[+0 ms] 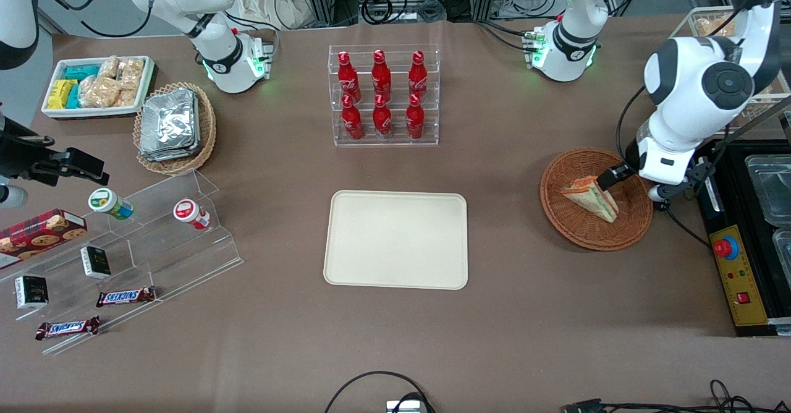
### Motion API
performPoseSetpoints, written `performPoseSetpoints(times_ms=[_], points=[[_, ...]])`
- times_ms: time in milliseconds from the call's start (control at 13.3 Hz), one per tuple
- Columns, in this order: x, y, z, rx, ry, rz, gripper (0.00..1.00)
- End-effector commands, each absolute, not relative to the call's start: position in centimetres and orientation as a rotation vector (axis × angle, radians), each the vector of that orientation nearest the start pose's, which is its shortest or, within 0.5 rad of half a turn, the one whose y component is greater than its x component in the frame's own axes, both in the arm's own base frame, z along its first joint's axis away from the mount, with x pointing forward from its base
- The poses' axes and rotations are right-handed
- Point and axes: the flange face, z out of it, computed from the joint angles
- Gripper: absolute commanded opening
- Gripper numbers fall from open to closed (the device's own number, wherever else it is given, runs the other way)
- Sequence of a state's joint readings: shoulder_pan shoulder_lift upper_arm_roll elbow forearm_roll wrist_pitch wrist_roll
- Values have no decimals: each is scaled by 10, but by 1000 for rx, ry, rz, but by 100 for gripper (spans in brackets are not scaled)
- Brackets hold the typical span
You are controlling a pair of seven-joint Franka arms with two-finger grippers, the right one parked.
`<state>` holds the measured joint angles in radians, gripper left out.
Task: Place sandwich from basket to tray
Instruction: 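Lower the open left gripper over the sandwich in the wicker basket, then close the left gripper on the wrapped sandwich and lift it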
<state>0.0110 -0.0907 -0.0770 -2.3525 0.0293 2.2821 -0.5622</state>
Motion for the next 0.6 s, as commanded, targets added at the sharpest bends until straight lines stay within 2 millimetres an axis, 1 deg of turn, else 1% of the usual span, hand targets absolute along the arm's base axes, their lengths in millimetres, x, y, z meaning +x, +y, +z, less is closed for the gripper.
performPoseSetpoints(times_ms=[0, 226, 527], points=[[470, -30, 349, -3021, -822, -116, 99], [465, -27, 324, -3008, -892, -121, 99], [457, -27, 297, -3003, -961, -159, 99]])
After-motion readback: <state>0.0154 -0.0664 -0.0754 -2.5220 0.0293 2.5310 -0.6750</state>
